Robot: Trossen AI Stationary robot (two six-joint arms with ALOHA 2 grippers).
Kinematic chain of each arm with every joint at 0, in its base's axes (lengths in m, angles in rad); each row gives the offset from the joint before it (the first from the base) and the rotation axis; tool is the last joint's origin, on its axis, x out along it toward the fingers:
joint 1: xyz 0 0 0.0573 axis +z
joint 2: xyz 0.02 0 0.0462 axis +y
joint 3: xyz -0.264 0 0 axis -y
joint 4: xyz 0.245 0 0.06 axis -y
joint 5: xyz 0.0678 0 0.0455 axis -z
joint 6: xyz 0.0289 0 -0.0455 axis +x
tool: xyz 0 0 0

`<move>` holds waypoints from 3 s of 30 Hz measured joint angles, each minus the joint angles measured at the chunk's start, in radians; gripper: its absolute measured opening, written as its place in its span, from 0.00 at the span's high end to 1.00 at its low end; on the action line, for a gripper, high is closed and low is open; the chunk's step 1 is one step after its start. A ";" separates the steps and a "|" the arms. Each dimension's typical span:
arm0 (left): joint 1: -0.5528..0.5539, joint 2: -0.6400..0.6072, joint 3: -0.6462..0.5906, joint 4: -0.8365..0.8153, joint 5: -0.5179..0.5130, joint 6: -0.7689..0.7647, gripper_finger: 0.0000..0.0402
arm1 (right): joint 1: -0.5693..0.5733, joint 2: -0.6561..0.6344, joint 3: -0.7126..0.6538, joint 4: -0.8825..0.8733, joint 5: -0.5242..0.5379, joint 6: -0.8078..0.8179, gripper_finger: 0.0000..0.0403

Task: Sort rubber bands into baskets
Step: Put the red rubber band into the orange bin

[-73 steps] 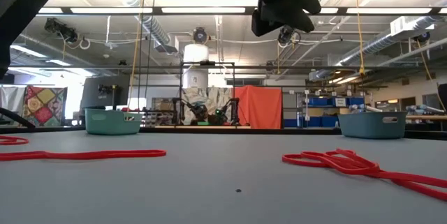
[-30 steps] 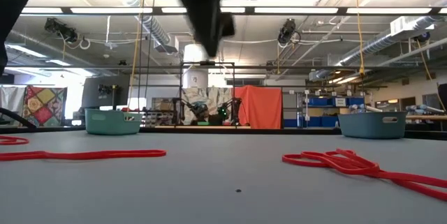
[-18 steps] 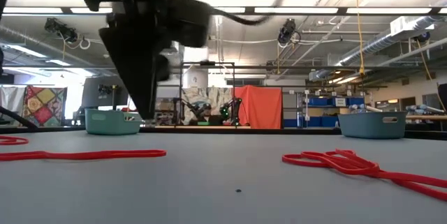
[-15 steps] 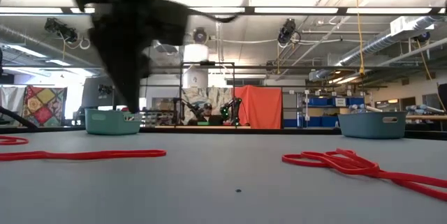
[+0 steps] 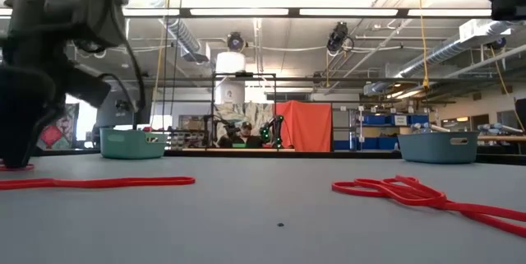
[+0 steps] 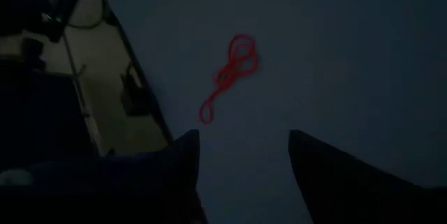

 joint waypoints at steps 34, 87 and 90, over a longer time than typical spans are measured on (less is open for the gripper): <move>0.077 -0.024 0.162 -0.041 -0.062 0.144 0.99 | -0.104 0.000 0.000 0.162 0.068 -0.002 0.43; 0.121 -0.020 0.429 0.592 -0.003 0.267 1.00 | -0.220 0.301 0.000 0.628 -0.061 -0.262 0.43; 0.121 -0.019 0.436 0.631 -0.004 0.266 1.00 | -0.242 0.306 0.000 0.647 -0.065 -0.268 0.43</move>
